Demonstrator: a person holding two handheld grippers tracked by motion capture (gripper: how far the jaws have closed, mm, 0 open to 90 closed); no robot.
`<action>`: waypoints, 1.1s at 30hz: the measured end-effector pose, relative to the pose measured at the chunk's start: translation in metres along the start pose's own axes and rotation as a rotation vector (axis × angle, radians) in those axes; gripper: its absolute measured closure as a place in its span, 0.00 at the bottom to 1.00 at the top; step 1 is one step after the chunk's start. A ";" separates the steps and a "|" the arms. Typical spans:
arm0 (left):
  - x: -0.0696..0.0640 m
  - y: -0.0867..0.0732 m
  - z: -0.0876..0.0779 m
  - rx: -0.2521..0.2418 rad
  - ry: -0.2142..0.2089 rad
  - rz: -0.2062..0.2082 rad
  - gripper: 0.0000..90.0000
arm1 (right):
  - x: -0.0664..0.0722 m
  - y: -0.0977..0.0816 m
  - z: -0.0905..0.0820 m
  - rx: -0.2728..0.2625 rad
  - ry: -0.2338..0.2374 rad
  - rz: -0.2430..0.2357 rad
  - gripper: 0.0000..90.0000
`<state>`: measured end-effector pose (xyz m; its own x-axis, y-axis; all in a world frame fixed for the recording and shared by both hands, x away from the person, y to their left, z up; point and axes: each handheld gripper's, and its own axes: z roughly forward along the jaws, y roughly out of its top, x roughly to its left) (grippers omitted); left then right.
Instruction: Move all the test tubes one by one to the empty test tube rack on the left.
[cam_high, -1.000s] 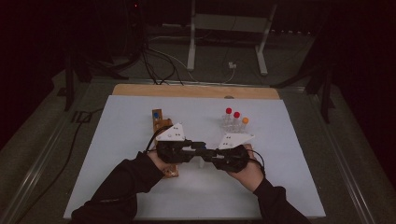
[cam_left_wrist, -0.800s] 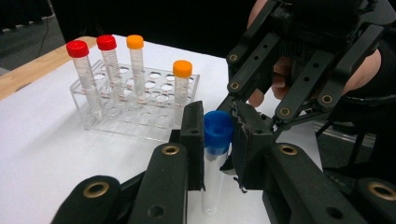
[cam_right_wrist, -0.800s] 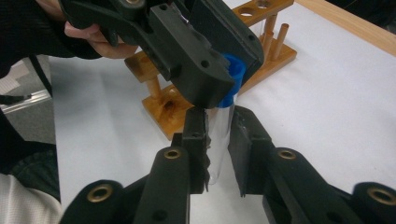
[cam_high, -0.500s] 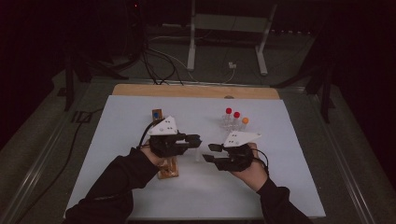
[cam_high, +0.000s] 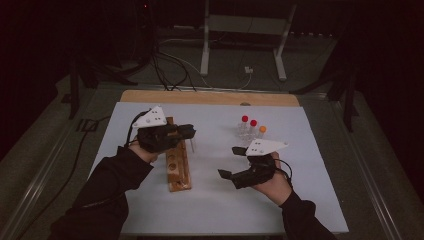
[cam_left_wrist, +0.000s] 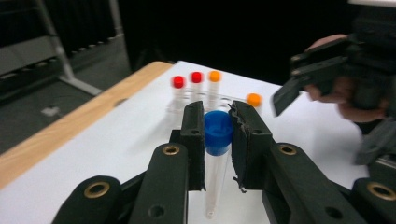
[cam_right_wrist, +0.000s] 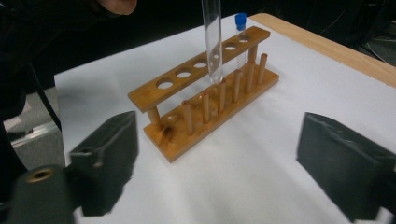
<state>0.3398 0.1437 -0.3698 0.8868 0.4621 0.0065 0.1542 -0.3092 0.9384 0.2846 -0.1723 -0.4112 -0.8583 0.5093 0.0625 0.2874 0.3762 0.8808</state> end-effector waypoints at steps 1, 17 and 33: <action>0.002 0.000 -0.002 -0.002 0.015 -0.005 0.86 | -0.001 0.000 -0.001 -0.002 0.011 0.000 0.04; 0.044 -0.005 -0.025 0.005 0.182 -0.052 0.86 | -0.006 -0.001 -0.009 -0.033 0.005 0.012 0.02; 0.071 -0.040 -0.011 0.038 0.251 -0.109 0.86 | -0.006 -0.003 -0.011 -0.038 0.015 0.018 0.02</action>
<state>0.3921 0.1985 -0.4030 0.7294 0.6841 -0.0038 0.2630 -0.2752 0.9247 0.2844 -0.1847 -0.4087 -0.8593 0.5043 0.0853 0.2870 0.3374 0.8965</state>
